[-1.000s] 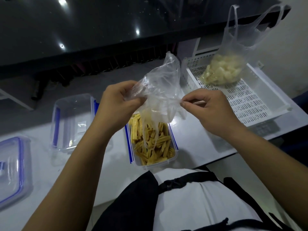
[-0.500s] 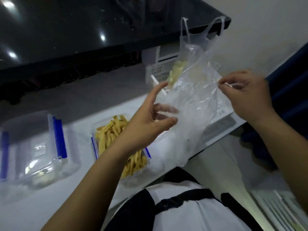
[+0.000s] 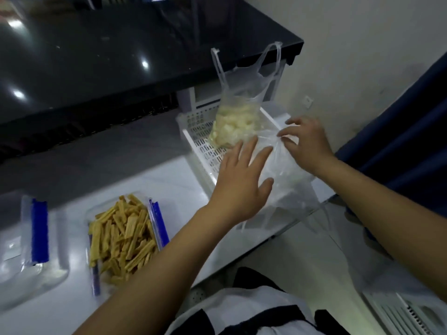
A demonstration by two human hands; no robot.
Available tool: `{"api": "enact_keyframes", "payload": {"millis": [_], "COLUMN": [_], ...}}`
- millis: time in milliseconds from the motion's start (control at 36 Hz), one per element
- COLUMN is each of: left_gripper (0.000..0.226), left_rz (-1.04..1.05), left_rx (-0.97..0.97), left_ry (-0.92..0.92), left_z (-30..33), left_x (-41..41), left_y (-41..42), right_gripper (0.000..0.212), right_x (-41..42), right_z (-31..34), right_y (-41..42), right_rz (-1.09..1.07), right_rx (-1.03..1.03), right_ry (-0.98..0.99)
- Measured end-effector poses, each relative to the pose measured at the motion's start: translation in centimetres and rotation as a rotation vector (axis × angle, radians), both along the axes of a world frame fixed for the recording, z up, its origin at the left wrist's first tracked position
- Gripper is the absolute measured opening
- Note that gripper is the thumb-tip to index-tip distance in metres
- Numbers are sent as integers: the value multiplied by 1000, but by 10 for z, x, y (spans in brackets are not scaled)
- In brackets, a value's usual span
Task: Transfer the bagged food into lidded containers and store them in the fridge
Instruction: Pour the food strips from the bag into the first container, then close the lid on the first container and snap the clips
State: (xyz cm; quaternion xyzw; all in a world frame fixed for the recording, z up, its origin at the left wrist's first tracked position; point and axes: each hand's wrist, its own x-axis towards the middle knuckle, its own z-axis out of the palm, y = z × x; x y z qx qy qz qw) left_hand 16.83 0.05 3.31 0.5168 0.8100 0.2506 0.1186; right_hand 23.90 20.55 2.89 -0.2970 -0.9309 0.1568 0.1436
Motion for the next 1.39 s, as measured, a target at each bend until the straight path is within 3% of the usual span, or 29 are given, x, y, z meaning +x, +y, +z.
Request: {"api": "enact_keyframes", "payload": {"millis": [111, 250, 306, 528, 639, 778, 972, 1139, 1389], "left_gripper": [69, 64, 61, 59, 65, 69, 73, 72, 81], "left_rz": [18, 55, 80, 110, 192, 427, 933, 1358, 1605], "left_rx": [-344, -622, -658, -628, -480, -214, 27, -23, -72], "left_ry": [87, 83, 67, 31, -22, -136, -127, -279, -416], "left_z": [-36, -67, -71, -68, -60, -42, -28, -31, -63], "left_x": [-2, 4, 9, 10, 10, 19, 33, 67, 36], "left_y": [32, 43, 42, 41, 27, -29, -154, -256, -402], "right_gripper": [35, 59, 61, 60, 64, 63, 67, 58, 58], "right_x": [-4, 10, 13, 7, 10, 6, -29, -53, -78], "right_z": [-18, -67, -81, -82, -56, -12, 17, 10, -6], "right_y": [-15, -23, -14, 8, 8, -19, -114, -206, -315], "right_rz": [87, 306, 349, 428, 418, 492, 798, 1036, 1177], "right_rx": [-34, -62, -59, -142, -228, -253, -342, -384, -172], "right_ry": [78, -478, -603, -683, -670, -547, -318, -318, -457]}}
